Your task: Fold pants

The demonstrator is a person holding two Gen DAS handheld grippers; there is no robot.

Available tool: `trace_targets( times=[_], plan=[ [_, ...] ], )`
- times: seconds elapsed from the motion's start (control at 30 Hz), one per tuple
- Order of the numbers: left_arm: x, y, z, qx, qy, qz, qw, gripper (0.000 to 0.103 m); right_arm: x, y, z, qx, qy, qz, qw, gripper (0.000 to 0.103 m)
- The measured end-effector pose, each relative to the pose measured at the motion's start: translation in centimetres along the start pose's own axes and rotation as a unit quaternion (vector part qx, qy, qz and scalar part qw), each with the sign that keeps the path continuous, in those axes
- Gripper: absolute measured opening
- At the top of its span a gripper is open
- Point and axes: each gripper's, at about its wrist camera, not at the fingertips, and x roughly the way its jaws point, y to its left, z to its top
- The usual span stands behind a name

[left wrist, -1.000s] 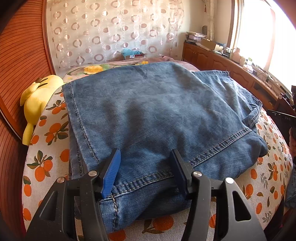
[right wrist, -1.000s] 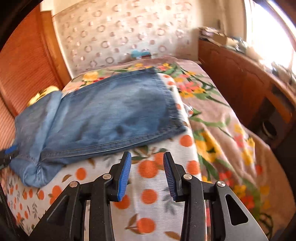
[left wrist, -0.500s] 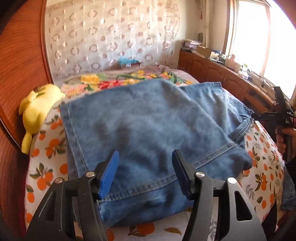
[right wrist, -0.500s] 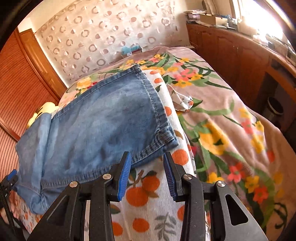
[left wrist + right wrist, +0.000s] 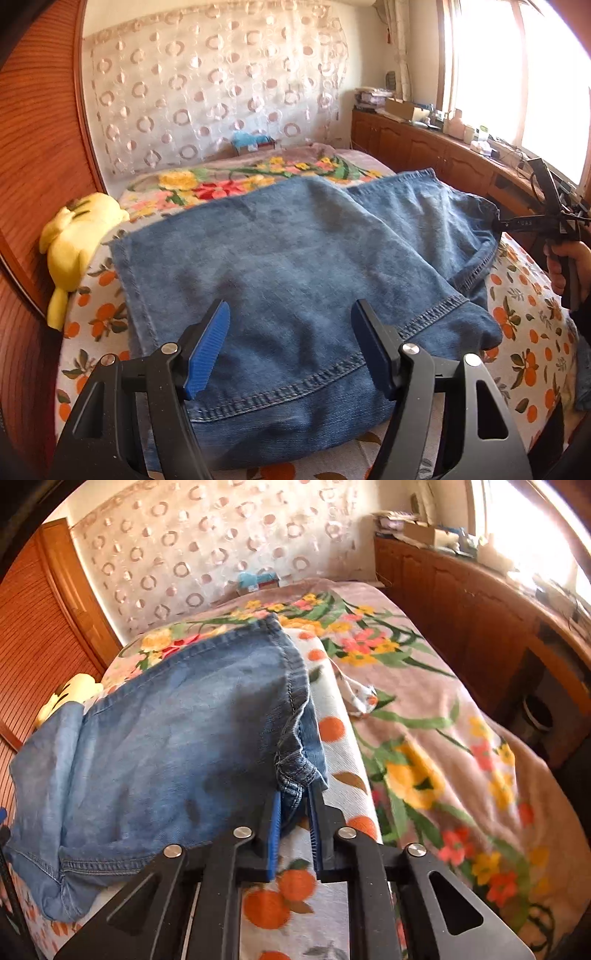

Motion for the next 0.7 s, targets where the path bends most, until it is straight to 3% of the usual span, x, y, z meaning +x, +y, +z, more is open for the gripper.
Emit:
trace_targets(
  times=[0.13, 0.37, 0.53, 0.7],
  plan=[
    [-0.2, 0.5, 0.0, 0.001, 0.006, 0.007, 1.0, 0.069, -0.9, 1.3, 0.8, 0.0, -0.024, 0.04, 0.999, 0.011],
    [-1.1, 1.9, -0.3, -0.004, 0.011, 0.023, 0.9997, 0.069, -3.6, 7.8, 2.1, -0.052, -0.057, 0.118, 0.99, 0.011],
    [-2.3, 3.3, -0.3, -0.021, 0.004, 0.033, 0.9992, 0.069, -5.7, 14.3, 1.0, -0.104, -0.058, 0.194, 0.974, 0.011],
    [-3.1, 4.1, -0.3, -0.035, -0.001, 0.041, 0.9986, 0.069, -7.6, 20.1, -2.3, -0.157, -0.037, 0.266, 0.95, 0.011]
  ],
)
